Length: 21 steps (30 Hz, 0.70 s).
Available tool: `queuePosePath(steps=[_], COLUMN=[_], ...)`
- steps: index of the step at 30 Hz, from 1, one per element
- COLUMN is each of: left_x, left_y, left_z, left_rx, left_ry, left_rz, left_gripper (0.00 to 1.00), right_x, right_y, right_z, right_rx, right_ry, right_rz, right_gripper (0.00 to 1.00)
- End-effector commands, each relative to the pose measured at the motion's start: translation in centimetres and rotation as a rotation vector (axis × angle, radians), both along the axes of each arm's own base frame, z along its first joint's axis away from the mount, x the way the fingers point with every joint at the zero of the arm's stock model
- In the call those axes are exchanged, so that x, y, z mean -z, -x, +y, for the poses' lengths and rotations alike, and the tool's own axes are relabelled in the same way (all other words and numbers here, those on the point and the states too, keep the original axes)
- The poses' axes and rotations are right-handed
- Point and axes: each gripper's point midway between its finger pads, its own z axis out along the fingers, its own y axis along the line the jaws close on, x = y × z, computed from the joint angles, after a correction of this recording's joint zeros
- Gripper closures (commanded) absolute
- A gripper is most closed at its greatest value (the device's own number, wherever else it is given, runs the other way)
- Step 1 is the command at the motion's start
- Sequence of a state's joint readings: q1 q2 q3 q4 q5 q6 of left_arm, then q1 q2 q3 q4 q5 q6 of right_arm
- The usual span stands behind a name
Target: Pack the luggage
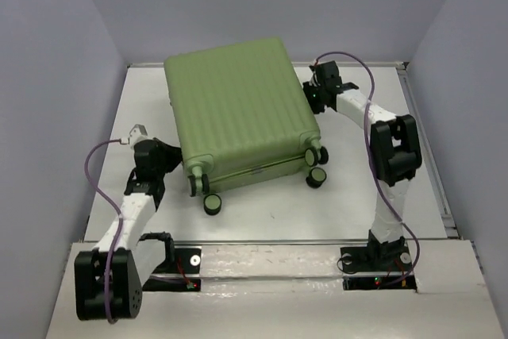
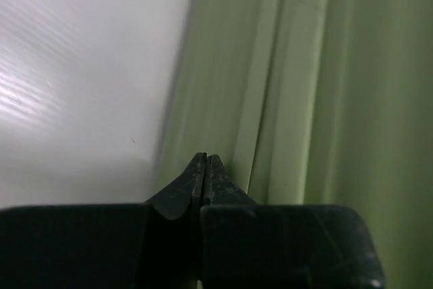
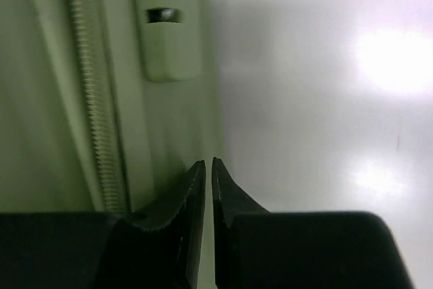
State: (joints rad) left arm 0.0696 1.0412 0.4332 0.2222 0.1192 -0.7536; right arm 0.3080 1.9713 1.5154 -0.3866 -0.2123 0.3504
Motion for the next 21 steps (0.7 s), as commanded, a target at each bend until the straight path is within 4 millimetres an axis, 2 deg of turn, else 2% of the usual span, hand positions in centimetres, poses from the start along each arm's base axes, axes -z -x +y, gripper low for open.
queuePosePath(steps=[1,2,3,4,5,6,7,8,9,10,11,12,13,14,15,16,17,18,19,20,21], left_x=[0.7,0.7,0.4,0.0,-1.1,-2.9,-4.1,-5.9,-8.8,-10.1,-13.4,-15.1,-16.7,-20.5,-22.5,-24.3,-26.0,-28.4,-29.2,-29.8,-30.8], left_y=[6.7,7.6,8.1,8.7,9.7,9.7,9.8,10.2,9.9,9.9,9.3,9.1,8.8,8.4,8.2,8.1,7.7,6.6,5.7,4.7,2.3], left_z=[-9.5,-10.0,-10.0,-10.0,-9.8,-9.1,-8.6,-8.6,-7.9,-7.4,-6.3,-5.7,-5.2,-4.7,-4.5,-4.3,-4.0,-3.7,-3.7,-3.9,-4.3], left_rx=[0.316,0.339,0.316,0.318,0.317,0.288,0.268,0.273,0.245,0.244,0.202,0.185,0.173,0.164,0.158,0.150,0.135,0.108,0.101,0.100,0.104], left_ry=[0.124,0.125,0.142,0.142,0.142,0.126,0.113,0.113,0.093,0.038,-0.018,-0.063,-0.100,-0.161,-0.183,-0.202,-0.216,-0.249,-0.261,-0.270,-0.299], left_rz=[-0.003,-0.010,-0.018,-0.034,-0.068,-0.117,-0.153,-0.213,-0.272,-0.298,-0.337,-0.350,-0.364,-0.418,-0.453,-0.486,-0.515,-0.538,-0.538,-0.536,-0.521], left_gripper=[0.94,0.94,0.94,0.94,0.94,0.94,0.93,0.90,0.88,0.78,0.71,0.67,0.64,0.61,0.59,0.48,0.43,0.41,0.38,0.37,0.36], right_x=[-13.0,-14.7,-15.0,-16.1,-15.8,-18.8,-19.6,-21.5,-21.7,-22.3,-25.4,-26.4,-25.4,-29.2,-30.0,-26.3,-26.1,-27.0,-29.6,-24.6,-26.0], right_y=[-3.2,-4.4,-4.6,-5.2,-6.0,-6.4,-7.0,-7.3,-7.3,-7.1,-6.3,-5.6,-4.9,-2.6,-1.3,-0.1,1.7,2.9,7.0,8.7,12.1], right_z=[12.9,13.3,13.2,13.2,13.2,12.7,11.7,10.0,8.9,7.9,6.2,5.5,4.8,3.9,3.5,3.0,3.2,3.3,3.6,3.8,4.8], right_rx=[-0.306,-0.306,-0.294,-0.286,-0.277,-0.250,-0.221,-0.186,-0.152,-0.132,-0.105,-0.095,-0.086,-0.099,-0.104,-0.100,-0.114,-0.118,-0.151,-0.161,-0.196], right_ry=[-0.387,-0.396,-0.381,-0.375,-0.354,-0.342,-0.332,-0.335,-0.326,-0.319,-0.299,-0.278,-0.245,-0.245,-0.248,-0.225,-0.231,-0.255,-0.294,-0.271,-0.295], right_rz=[-0.182,-0.235,-0.208,-0.229,-0.230,-0.282,-0.297,-0.325,-0.321,-0.329,-0.399,-0.426,-0.406,-0.491,-0.513,-0.440,-0.450,-0.508,-0.575,-0.488,-0.547], right_gripper=[0.71,0.61,0.51,0.35,0.28,0.22,0.18,0.12,0.10,0.10,0.10,0.10,0.11,0.15,0.20,0.46,0.66,0.80,0.93,0.93,0.93])
